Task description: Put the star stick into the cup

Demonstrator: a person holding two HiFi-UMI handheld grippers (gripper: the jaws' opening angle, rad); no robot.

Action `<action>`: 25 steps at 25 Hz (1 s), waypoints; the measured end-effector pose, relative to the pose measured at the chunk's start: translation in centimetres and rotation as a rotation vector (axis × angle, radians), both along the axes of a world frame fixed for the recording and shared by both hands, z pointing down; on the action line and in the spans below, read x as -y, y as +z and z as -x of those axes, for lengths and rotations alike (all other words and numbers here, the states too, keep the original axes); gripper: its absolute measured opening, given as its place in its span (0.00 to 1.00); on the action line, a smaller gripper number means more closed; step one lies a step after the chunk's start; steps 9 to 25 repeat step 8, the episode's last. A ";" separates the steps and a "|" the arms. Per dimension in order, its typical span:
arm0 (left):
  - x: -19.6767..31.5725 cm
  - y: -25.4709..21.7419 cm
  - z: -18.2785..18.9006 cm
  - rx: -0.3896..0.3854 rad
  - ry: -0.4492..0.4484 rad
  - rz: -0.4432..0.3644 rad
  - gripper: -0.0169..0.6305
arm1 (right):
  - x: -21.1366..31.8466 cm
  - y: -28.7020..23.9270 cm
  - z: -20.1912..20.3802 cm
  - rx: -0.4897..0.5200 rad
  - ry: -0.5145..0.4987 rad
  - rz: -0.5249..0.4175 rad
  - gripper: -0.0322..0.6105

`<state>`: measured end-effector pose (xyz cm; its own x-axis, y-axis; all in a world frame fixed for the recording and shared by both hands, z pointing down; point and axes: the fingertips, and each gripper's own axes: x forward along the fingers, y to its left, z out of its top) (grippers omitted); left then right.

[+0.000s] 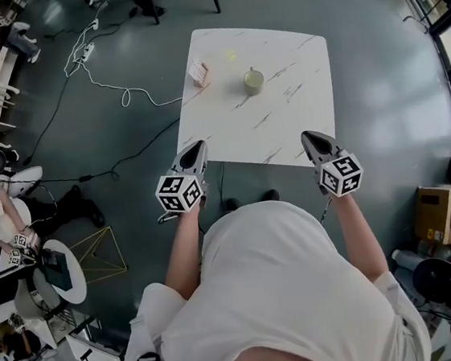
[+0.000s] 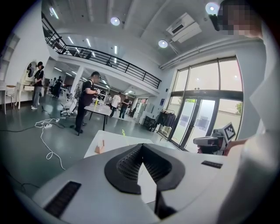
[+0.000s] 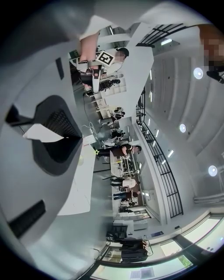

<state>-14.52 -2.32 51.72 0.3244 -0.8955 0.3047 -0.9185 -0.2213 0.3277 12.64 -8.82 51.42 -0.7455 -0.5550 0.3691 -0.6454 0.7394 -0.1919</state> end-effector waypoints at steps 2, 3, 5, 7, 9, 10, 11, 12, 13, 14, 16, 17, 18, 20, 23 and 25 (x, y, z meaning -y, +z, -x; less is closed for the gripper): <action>0.1 -0.1 0.1 0.000 0.006 -0.005 0.05 | 0.0 0.0 0.0 -0.002 0.006 -0.001 0.09; 0.2 -0.2 0.1 -0.001 0.010 -0.008 0.05 | 0.0 0.0 -0.1 -0.003 0.009 -0.002 0.09; 0.3 -0.3 0.0 -0.001 0.018 -0.010 0.05 | 0.0 -0.2 0.0 -0.004 0.013 -0.003 0.09; 0.3 -0.4 0.1 -0.001 0.024 -0.010 0.05 | 0.0 -0.3 0.1 -0.003 0.015 -0.004 0.09; 0.3 -0.4 0.1 -0.002 0.026 -0.009 0.05 | -0.1 -0.4 0.2 -0.003 0.016 -0.004 0.09; 0.3 -0.4 0.1 -0.002 0.026 -0.009 0.05 | -0.1 -0.4 0.2 -0.003 0.016 -0.004 0.09; 0.3 -0.4 0.1 -0.002 0.026 -0.009 0.05 | -0.1 -0.4 0.2 -0.003 0.016 -0.004 0.09; 0.3 -0.4 0.1 -0.002 0.026 -0.009 0.05 | -0.1 -0.4 0.2 -0.003 0.016 -0.004 0.09; 0.3 -0.4 0.1 -0.002 0.026 -0.009 0.05 | -0.1 -0.4 0.2 -0.003 0.016 -0.004 0.09; 0.3 -0.4 0.1 -0.002 0.026 -0.009 0.05 | -0.1 -0.4 0.2 -0.003 0.016 -0.004 0.09; 0.3 -0.4 0.1 -0.002 0.026 -0.009 0.05 | -0.1 -0.4 0.2 -0.003 0.016 -0.004 0.09; 0.3 -0.4 0.1 -0.002 0.026 -0.009 0.05 | -0.1 -0.4 0.2 -0.003 0.016 -0.004 0.09; 0.3 -0.4 0.1 -0.002 0.026 -0.009 0.05 | -0.1 -0.4 0.2 -0.003 0.016 -0.004 0.09; 0.3 -0.4 0.1 -0.002 0.026 -0.009 0.05 | -0.1 -0.4 0.2 -0.003 0.016 -0.004 0.09; 0.3 -0.4 0.1 -0.002 0.026 -0.009 0.05 | -0.1 -0.4 0.2 -0.003 0.016 -0.004 0.09; 0.3 -0.4 0.1 -0.002 0.026 -0.009 0.05 | -0.1 -0.4 0.2 -0.003 0.016 -0.004 0.09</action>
